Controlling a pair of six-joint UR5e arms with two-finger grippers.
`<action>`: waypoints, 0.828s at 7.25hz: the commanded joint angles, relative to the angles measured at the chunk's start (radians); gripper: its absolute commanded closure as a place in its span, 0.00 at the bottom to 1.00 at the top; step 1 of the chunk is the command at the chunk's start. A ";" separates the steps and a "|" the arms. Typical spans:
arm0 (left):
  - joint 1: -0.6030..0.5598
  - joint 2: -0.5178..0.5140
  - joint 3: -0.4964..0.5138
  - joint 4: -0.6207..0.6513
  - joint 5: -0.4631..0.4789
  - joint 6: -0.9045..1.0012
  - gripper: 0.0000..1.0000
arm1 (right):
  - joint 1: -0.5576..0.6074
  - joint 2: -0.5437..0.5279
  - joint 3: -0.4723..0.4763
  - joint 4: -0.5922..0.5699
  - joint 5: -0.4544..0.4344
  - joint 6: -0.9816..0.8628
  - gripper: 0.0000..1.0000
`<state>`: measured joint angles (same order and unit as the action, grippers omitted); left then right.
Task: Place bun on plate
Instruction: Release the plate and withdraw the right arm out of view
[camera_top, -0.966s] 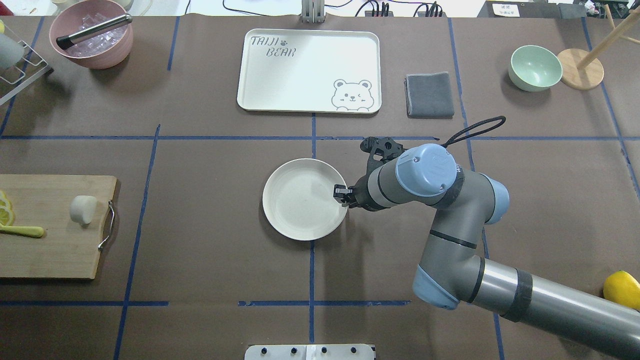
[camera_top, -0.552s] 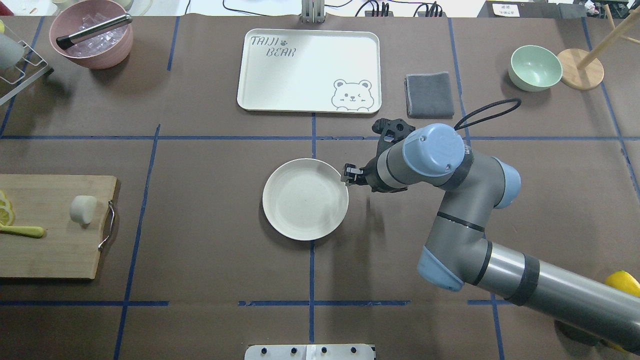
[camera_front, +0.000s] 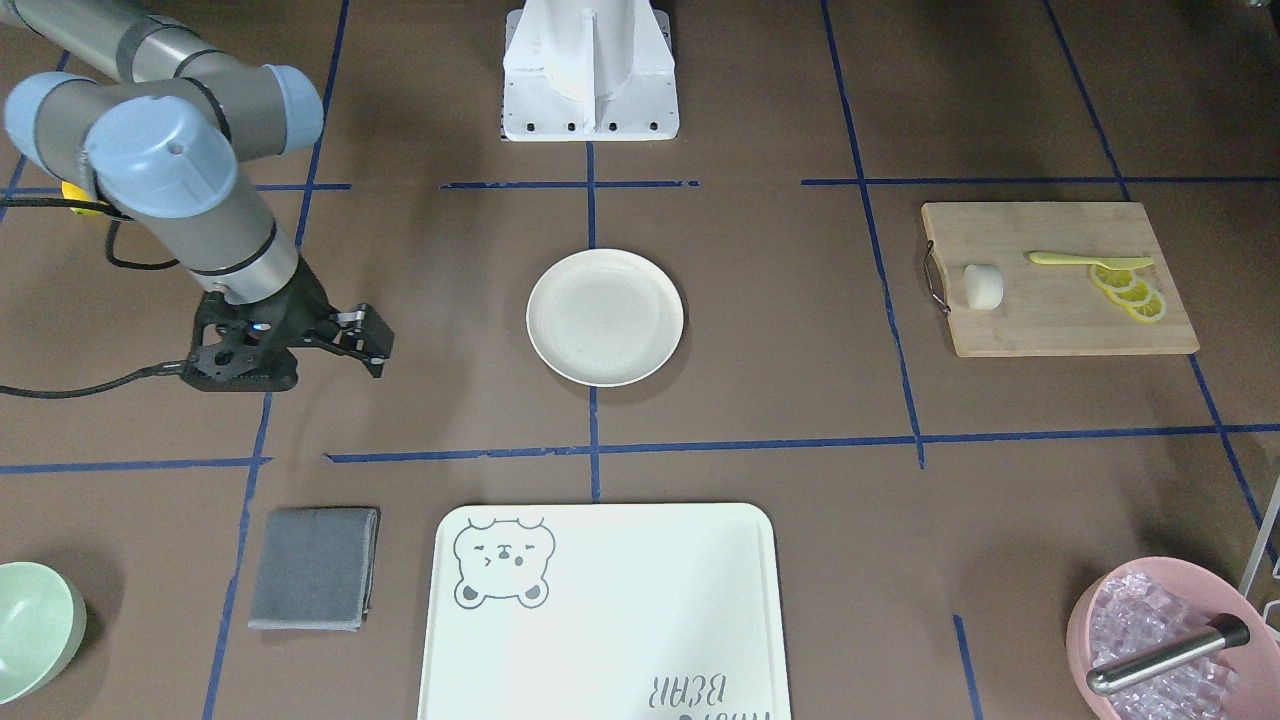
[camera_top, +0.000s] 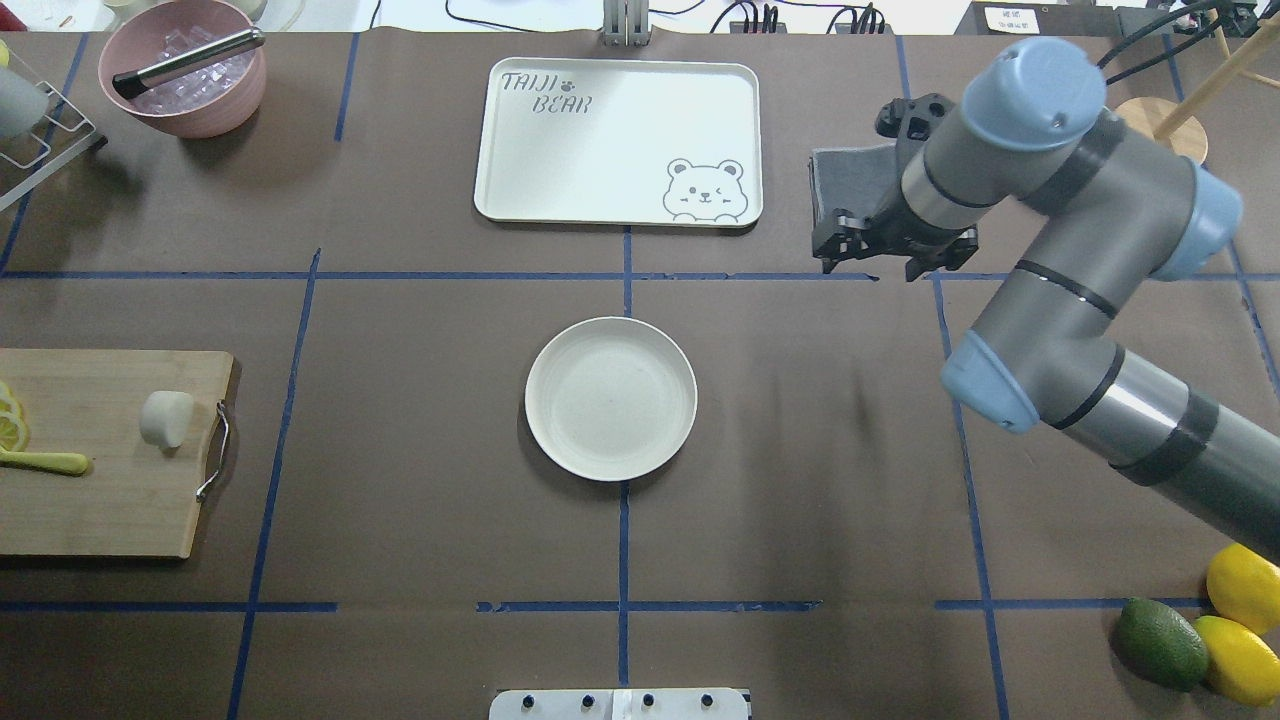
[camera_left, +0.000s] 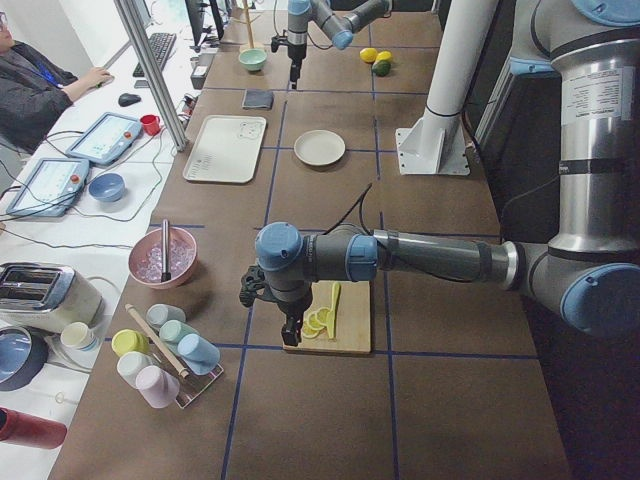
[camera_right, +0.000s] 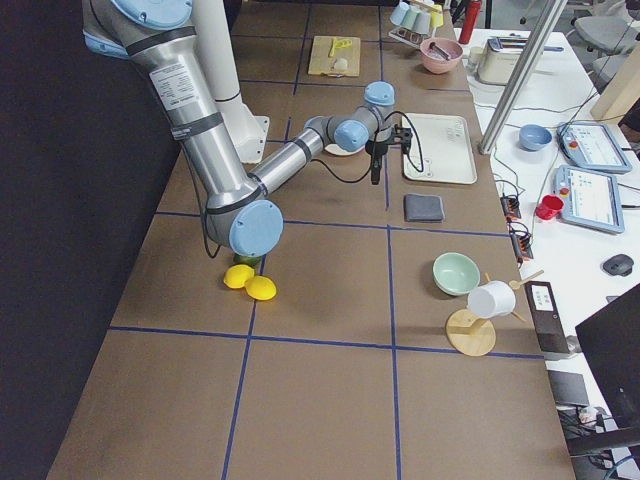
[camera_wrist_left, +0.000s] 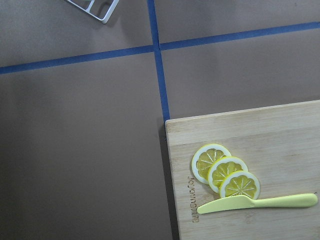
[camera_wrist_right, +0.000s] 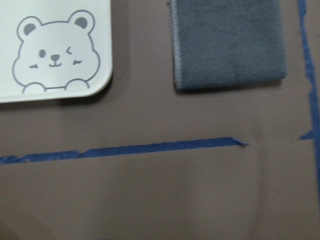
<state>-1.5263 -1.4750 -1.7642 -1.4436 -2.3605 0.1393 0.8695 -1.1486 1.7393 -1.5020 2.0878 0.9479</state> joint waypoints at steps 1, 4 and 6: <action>0.000 0.001 -0.003 0.000 0.003 -0.006 0.00 | 0.194 -0.180 0.069 -0.035 0.116 -0.305 0.00; 0.000 -0.007 -0.001 -0.001 0.001 -0.009 0.00 | 0.455 -0.364 0.071 -0.088 0.146 -0.815 0.00; 0.000 -0.007 0.006 -0.004 0.003 -0.009 0.00 | 0.619 -0.410 0.074 -0.196 0.165 -1.071 0.00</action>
<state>-1.5263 -1.4815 -1.7625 -1.4457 -2.3587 0.1303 1.3845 -1.5230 1.8114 -1.6368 2.2376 0.0381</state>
